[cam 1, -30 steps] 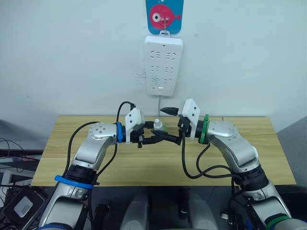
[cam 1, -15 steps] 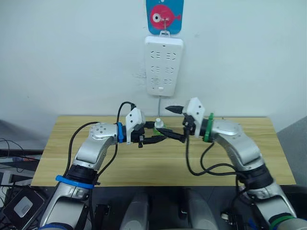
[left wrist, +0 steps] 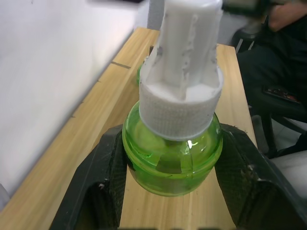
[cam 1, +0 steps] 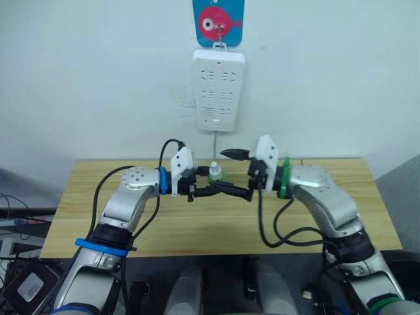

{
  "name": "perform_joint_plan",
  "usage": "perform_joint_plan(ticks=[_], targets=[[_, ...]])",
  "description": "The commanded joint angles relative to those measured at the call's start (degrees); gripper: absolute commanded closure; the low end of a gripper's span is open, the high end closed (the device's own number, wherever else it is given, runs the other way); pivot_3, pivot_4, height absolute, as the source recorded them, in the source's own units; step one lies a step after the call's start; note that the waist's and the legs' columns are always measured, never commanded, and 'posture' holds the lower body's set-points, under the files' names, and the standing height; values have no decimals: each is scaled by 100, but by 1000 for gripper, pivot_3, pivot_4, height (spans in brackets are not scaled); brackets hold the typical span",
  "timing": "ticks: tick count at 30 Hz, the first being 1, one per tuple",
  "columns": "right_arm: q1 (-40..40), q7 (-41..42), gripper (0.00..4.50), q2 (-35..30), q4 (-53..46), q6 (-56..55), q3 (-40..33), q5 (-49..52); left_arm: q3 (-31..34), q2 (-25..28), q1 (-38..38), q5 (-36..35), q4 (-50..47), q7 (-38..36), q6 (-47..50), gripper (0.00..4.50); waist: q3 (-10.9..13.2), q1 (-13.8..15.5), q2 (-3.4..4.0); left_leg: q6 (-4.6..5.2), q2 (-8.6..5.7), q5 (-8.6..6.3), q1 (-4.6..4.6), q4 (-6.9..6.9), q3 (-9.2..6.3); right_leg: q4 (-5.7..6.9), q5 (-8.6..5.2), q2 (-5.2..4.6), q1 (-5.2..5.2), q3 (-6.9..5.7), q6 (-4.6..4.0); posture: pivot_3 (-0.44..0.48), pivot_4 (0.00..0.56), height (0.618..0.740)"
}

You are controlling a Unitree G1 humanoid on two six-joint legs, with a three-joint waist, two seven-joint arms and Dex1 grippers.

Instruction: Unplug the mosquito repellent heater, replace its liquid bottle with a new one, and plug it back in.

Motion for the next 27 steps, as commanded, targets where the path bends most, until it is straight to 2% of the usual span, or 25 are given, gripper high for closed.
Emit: perform_joint_plan(ticks=[1,4,8,17,19,24,27], targets=[[-219,-360,19,261,193,-259,85,-301,-8,2,25,-18,-206,-56,-89,2225,-2,4,-1,0,0,0,0,0,-1,-1,0,0,0,0,0,69,214,740],[-293,-515,19,302,387,-314,41,-490,-7,13,35,-11,-209,-70,-88,2225,-2,6,0,0,-1,0,0,-1,-2,-1,0,0,0,-1,0,70,213,740],[-256,-332,19,35,437,-371,-44,-558,5,12,23,-3,-174,-69,-99,2225,-2,13,0,0,-3,0,-2,-1,-1,-3,0,-1,-1,-1,0,69,214,740],[63,352,19,-927,-428,155,-549,171,44,29,-14,22,-39,-106,-174,2225,-3,14,-1,0,-2,0,-3,-1,-1,-2,0,-2,0,-1,0,53,211,740],[93,340,19,-906,-578,380,-624,411,38,32,-27,24,-11,-122,-191,2225,-3,-7,-1,0,0,0,-2,-1,-1,-1,0,-1,0,-1,0,49,212,740],[20,-29,19,-356,-718,1042,-791,1077,3,-27,-106,47,45,-140,-203,2225,-5,-36,0,0,9,0,1,-1,0,4,0,2,-1,-2,0,45,210,740],[-99,-253,615,-92,-630,1103,-718,1070,-7,-43,-127,47,44,-161,-198,2225,-6,-19,0,0,2,0,-1,0,1,1,0,0,0,1,-1,45,210,740]])
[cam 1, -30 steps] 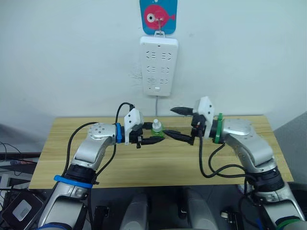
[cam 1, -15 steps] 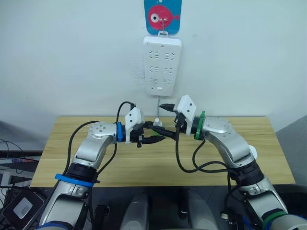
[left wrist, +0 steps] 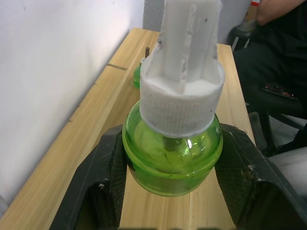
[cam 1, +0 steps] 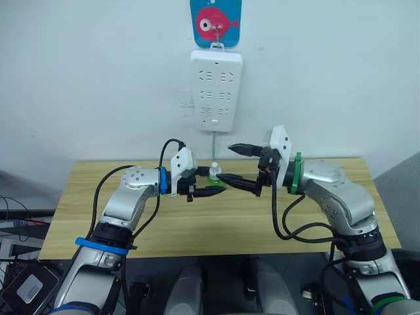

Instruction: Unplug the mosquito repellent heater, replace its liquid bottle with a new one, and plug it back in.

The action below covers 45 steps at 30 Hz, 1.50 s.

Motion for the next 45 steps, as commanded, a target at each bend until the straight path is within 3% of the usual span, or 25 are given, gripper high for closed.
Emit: perform_joint_plan(ticks=[1,2,11,14,21,25,29,34,36,40,45], targets=[[-185,-239,968,213,-93,28,29,52,-6,-35,-83,-14,-127,-38,-97,2225,0,10,0,0,-2,0,0,0,0,-1,0,-1,0,0,0,45,210,740],[-211,-262,1251,254,-73,8,111,-12,-10,-33,-85,-10,-128,-46,-99,2225,0,13,0,0,-3,0,-1,0,0,-2,0,-1,0,0,0,47,211,740],[-251,-269,1251,288,79,-201,482,-329,-14,-18,-57,2,-169,-56,-112,2225,-1,15,1,0,-3,0,-1,-1,-1,-2,0,0,0,-1,0,54,210,740],[-243,-207,1879,265,109,-244,528,-370,-17,-9,-15,4,-205,-53,-115,2225,-1,15,1,0,-2,0,0,-1,-1,-2,0,0,-1,-1,0,60,209,740],[-223,-104,4332,222,111,-295,566,-364,-27,-24,21,15,-229,-29,-119,2225,-3,16,1,0,-3,0,0,-1,-1,-2,0,0,-1,-1,0,64,208,740],[-290,-106,4345,267,-46,-205,406,-139,-32,-22,28,22,-214,-21,-136,2225,-3,16,1,0,-2,0,0,-1,-1,-1,0,0,-1,-2,0,64,208,740],[-919,-779,4345,682,-473,538,-632,1021,-6,19,86,38,-167,-16,-164,2225,-3,2,1,0,-1,0,-1,-1,0,-1,0,0,-3,0,0,67,218,740],[-1313,-1565,4345,555,-624,1083,-1493,1576,29,80,177,65,-132,-4,-225,2225,-14,37,1,0,1,0,-1,-5,-8,-3,0,-1,-4,-5,-1,62,228,740],[-1005,-1764,4345,408,-603,963,-1577,1341,55,86,186,96,-93,32,-280,2225,-14,59,1,0,-4,0,-4,-6,-12,-6,0,-3,-1,-7,-1,58,233,740],[264,-1805,4345,-130,-365,-402,-1004,-165,136,26,137,37,-140,117,-265,2225,-14,85,1,4,-10,-2,-8,-5,-5,-7,0,-4,-1,-1,0,54,249,740],[1390,-2425,4345,271,825,-2464,-627,-1515,249,-188,-26,-190,-352,251,-135,2225,-11,14,-1,7,-1,-3,-5,-5,5,1,0,-1,-4,2,0,55,287,740]])
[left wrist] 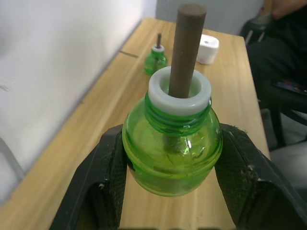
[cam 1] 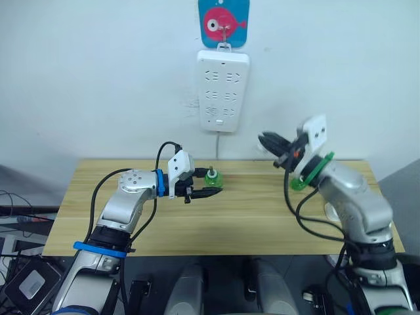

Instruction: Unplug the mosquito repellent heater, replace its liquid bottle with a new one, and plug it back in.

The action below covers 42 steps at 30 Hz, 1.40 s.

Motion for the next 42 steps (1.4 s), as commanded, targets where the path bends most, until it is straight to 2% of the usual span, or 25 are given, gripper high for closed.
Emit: perform_joint_plan(ticks=[1,6,12,17,26,31,34,37,39,40,42], targets=[[290,-465,4345,477,800,-1473,89,-662,117,-119,-185,-208,-368,101,87,2225,8,-32,-3,0,5,0,3,0,1,2,0,3,0,0,0,59,309,740],[179,-945,4345,1014,2304,-2745,6,-1165,115,-42,-248,-269,-572,118,351,2225,44,-110,8,2,10,0,10,-1,4,4,0,8,3,2,-1,77,346,740],[-115,-1254,4345,1153,3722,-3676,-211,-1346,179,218,-231,-354,-915,70,774,2225,194,-121,11,4,7,-1,11,0,-2,0,0,8,10,1,-1,123,389,740],[-152,-1264,4345,1149,4245,-4074,-212,-1440,257,431,-148,-433,-1081,18,970,2225,298,-118,21,5,7,-1,9,0,-3,-1,0,7,11,2,-1,131,402,740],[-59,-1191,4345,1255,4454,-4260,-232,-1365,217,442,-114,-472,-1160,72,1067,2225,374,-116,21,5,8,-2,9,0,-2,0,-1,7,10,5,-1,130,409,740],[-51,-1124,2617,1198,4417,-4378,-210,-1423,186,421,-142,-450,-1102,49,1039,2225,389,-117,24,5,8,-2,9,0,-2,-1,-1,7,10,5,-1,113,398,740],[11,-913,1563,1106,4103,-4510,-151,-1417,154,365,-171,-404,-990,56,951,2225,389,-118,24,4,8,-1,9,-1,-2,-2,-1,7,10,5,-1,96,383,740],[175,-368,455,1010,3450,-4308,39,-1211,121,287,-158,-353,-892,72,845,2225,389,-123,24,4,7,-1,8,0,-2,-4,-1,6,10,5,0,86,366,740],[307,0,455,943,2861,-3941,162,-973,94,236,-144,-315,-820,77,751,2225,388,-129,26,3,9,-1,9,-1,-4,-3,-1,6,10,3,0,77,343,740],[392,318,455,831,2215,-3422,261,-606,99,193,-173,-297,-753,97,666,2225,388,-129,26,2,10,0,9,-1,-5,-4,-1,6,10,2,0,72,326,740],[474,840,939,506,1185,-2384,440,-81,111,119,-250,-254,-610,108,506,2225,382,-120,28,1,8,0,6,0,-8,-5,-1,5,10,2,0,66,300,740]])
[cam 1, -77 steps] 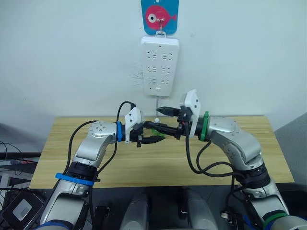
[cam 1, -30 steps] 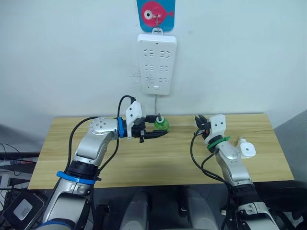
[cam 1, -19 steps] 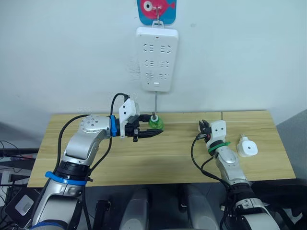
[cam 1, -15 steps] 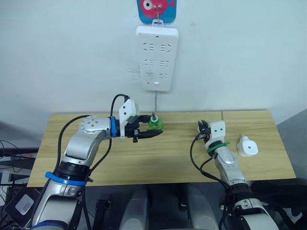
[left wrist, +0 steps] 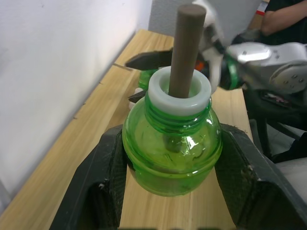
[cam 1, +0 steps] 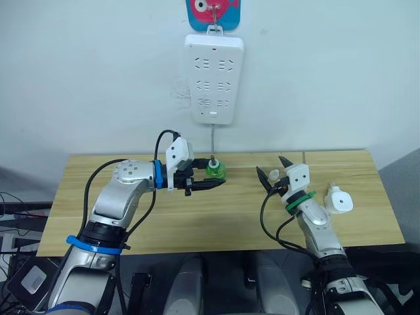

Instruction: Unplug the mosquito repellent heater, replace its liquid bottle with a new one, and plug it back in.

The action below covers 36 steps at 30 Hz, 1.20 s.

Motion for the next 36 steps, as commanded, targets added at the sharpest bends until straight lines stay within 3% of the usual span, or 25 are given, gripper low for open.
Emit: perform_joint_plan(ticks=[1,3,10,20,29,36], targets=[[67,872,1204,-489,-1687,1489,231,921,21,-91,-123,39,123,13,-330,2225,-4,4,-2,0,0,0,-2,2,-1,-2,0,0,1,-1,0,65,286,740],[-47,1162,1860,-884,-2281,2366,263,1328,5,-125,-187,54,212,-45,-419,2225,-20,13,-11,-1,-4,0,-3,4,-1,-3,0,-3,1,-1,0,64,274,740],[-805,1385,1860,-1314,-3137,4029,364,2017,-146,-203,-266,63,399,-256,-642,2225,-133,59,-15,-3,-3,1,-8,0,-4,-8,0,-4,-4,-8,0,53,210,740],[-1418,1365,1860,-874,-3228,4553,724,1997,-233,-248,-325,31,368,-325,-565,2225,-249,137,-26,-3,-9,2,-10,2,-2,-10,1,-6,-6,-6,0,53,207,740],[-1500,1361,1860,-826,-2878,4261,1010,1419,-235,-283,-348,-7,280,-324,-437,2225,-266,129,-26,-3,-9,2,-8,3,-2,-5,1,-6,-7,-8,0,58,220,740],[-1479,1501,3638,-869,-2739,4022,1092,1085,-214,-296,-341,-65,206,-329,-302,2225,-267,126,-27,-3,-8,2,-8,2,-1,-4,1,-5,-9,-8,0,62,227,740]])
